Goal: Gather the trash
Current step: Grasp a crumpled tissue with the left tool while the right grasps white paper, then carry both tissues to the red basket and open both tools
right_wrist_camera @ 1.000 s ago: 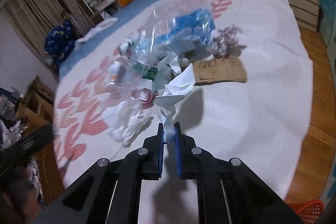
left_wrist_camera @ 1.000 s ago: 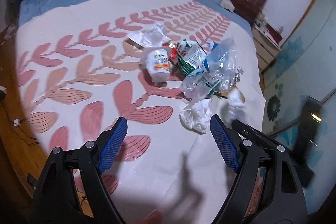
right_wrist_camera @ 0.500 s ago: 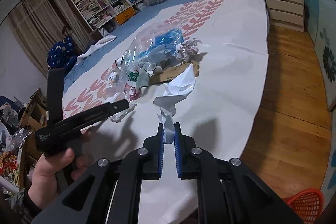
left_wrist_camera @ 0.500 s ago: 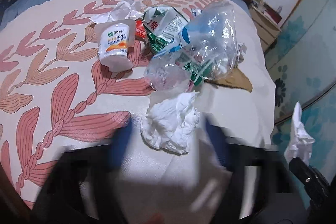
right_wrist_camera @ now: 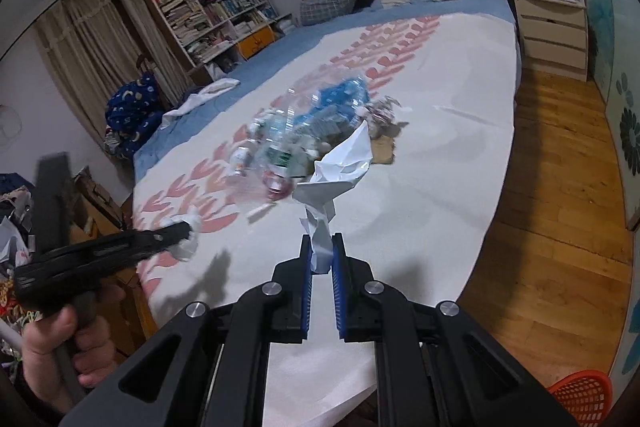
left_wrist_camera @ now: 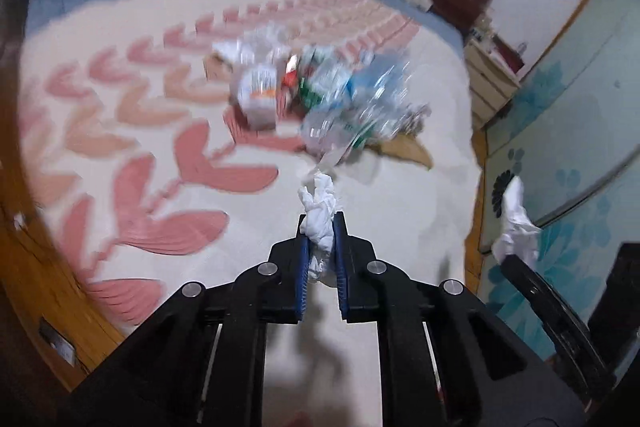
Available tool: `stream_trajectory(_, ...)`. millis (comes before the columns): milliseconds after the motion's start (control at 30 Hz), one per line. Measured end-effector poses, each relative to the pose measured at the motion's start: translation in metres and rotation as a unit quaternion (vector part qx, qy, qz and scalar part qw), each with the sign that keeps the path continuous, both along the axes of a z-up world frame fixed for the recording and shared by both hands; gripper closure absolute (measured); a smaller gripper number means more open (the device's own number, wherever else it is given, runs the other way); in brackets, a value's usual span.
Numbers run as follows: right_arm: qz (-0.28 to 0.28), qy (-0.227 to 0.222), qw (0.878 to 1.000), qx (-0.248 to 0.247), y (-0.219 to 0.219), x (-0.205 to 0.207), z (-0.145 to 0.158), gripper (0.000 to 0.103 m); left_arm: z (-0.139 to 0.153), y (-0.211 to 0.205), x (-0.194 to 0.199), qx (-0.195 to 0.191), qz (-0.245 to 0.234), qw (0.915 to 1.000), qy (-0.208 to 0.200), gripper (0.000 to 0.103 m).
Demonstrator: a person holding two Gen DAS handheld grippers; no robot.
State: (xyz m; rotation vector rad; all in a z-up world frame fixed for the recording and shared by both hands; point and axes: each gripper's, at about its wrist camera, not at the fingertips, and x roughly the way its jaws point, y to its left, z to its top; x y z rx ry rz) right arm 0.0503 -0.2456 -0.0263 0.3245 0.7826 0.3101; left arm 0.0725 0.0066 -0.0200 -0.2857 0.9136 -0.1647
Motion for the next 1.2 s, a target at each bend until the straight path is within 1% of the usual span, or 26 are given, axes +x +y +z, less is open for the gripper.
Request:
stream_trajectory(33, 0.003, -0.008, 1.000, 0.000, 0.002, -0.007, 0.008, 0.092, 0.013, 0.001, -0.009, 0.011, 0.000, 0.9998, -0.018, 0.091)
stream_trajectory(100, 0.008, -0.026, 1.000, 0.002, 0.004, -0.023, 0.025, 0.092, 0.040, 0.000, -0.029, 0.021, -0.002, 0.9983, -0.054, 0.091)
stream_trajectory(200, 0.007, -0.056, 0.998, 0.008, -0.001, -0.054, 0.055, 0.092, 0.074, -0.009, -0.052, 0.028, -0.011, 0.9950, -0.095, 0.091)
stream_trajectory(300, -0.005, -0.086, 0.996, 0.014, -0.019, -0.094, 0.088, 0.092, 0.101, -0.025, -0.076, 0.028, -0.028, 0.9915, -0.124, 0.091)
stream_trajectory(367, -0.018, -0.101, 0.995, 0.018, -0.034, -0.121, 0.106, 0.092, 0.111, -0.035, -0.087, 0.028, -0.035, 0.9903, -0.131, 0.091)
stream_trajectory(433, -0.040, -0.119, 0.992, 0.012, -0.057, -0.156, 0.125, 0.092, 0.124, -0.053, -0.099, 0.021, -0.056, 0.9879, -0.143, 0.091)
stream_trajectory(500, -0.064, -0.131, 0.989, 0.003, -0.078, -0.184, 0.137, 0.092, 0.134, -0.074, -0.110, 0.015, -0.085, 0.9848, -0.150, 0.091)
stream_trajectory(533, -0.091, -0.137, 0.986, -0.008, -0.099, -0.207, 0.144, 0.092, 0.139, -0.089, -0.117, 0.007, -0.103, 0.9828, -0.153, 0.091)
stream_trajectory(567, -0.108, -0.138, 0.984, -0.016, -0.109, -0.220, 0.146, 0.092, 0.142, -0.101, -0.121, 0.001, -0.116, 0.9809, -0.156, 0.091)
stream_trajectory(633, -0.152, -0.135, 0.978, -0.040, -0.140, -0.249, 0.145, 0.092, 0.146, -0.141, -0.131, -0.004, -0.160, 0.9741, -0.160, 0.091)
stream_trajectory(667, -0.176, -0.122, 0.975, -0.057, -0.161, -0.267, 0.138, 0.092, 0.145, -0.155, -0.134, -0.006, -0.174, 0.9718, -0.159, 0.091)
stream_trajectory(733, -0.210, -0.090, 0.970, -0.086, -0.191, -0.287, 0.118, 0.092, 0.137, -0.198, -0.143, -0.006, -0.209, 0.9658, -0.153, 0.091)
stream_trajectory(800, -0.232, -0.048, 0.967, -0.089, -0.217, -0.301, 0.093, 0.092, 0.121, -0.247, -0.149, -0.011, -0.250, 0.9581, -0.140, 0.091)
stream_trajectory(833, -0.254, -0.014, 0.963, -0.084, -0.237, -0.312, 0.069, 0.092, 0.111, -0.265, -0.151, -0.014, -0.268, 0.9541, -0.134, 0.091)
stream_trajectory(867, -0.263, 0.005, 0.961, -0.080, -0.249, -0.315, 0.055, 0.092, 0.102, -0.282, -0.153, -0.014, -0.284, 0.9504, -0.126, 0.091)
stream_trajectory(900, -0.273, 0.033, 0.959, -0.074, -0.263, -0.322, 0.034, 0.092, 0.083, -0.309, -0.154, -0.010, -0.307, 0.9455, -0.108, 0.091)
stream_trajectory(933, -0.280, 0.048, 0.956, -0.070, -0.272, -0.325, 0.019, 0.092, 0.058, -0.338, -0.156, -0.003, -0.332, 0.9401, -0.079, 0.091)
stream_trajectory(967, -0.291, 0.074, 0.952, -0.064, -0.284, -0.331, -0.003, 0.092, 0.044, -0.352, -0.157, 0.001, -0.345, 0.9365, -0.062, 0.091)
stream_trajectory(1000, -0.296, 0.095, 0.949, -0.059, -0.292, -0.334, -0.022, 0.092, 0.011, -0.381, -0.161, 0.019, -0.371, 0.9282, -0.028, 0.091)
stream_trajectory(1067, -0.319, 0.144, 0.936, -0.048, -0.308, -0.341, -0.067, 0.092, -0.029, -0.410, -0.169, 0.043, -0.396, 0.9173, 0.018, 0.091)
stream_trajectory(1100, -0.327, 0.165, 0.930, -0.032, -0.317, -0.346, -0.089, 0.092, -0.053, -0.425, -0.174, 0.057, -0.410, 0.9092, 0.044, 0.091)
stream_trajectory(1133, -0.330, 0.176, 0.927, -0.023, -0.321, -0.346, -0.101, 0.092, -0.071, -0.435, -0.180, 0.077, -0.419, 0.9033, 0.054, 0.091)
stream_trajectory(1200, -0.337, 0.191, 0.922, -0.004, -0.324, -0.349, -0.127, 0.092, -0.096, -0.447, -0.186, 0.118, -0.427, 0.8944, 0.063, 0.091)
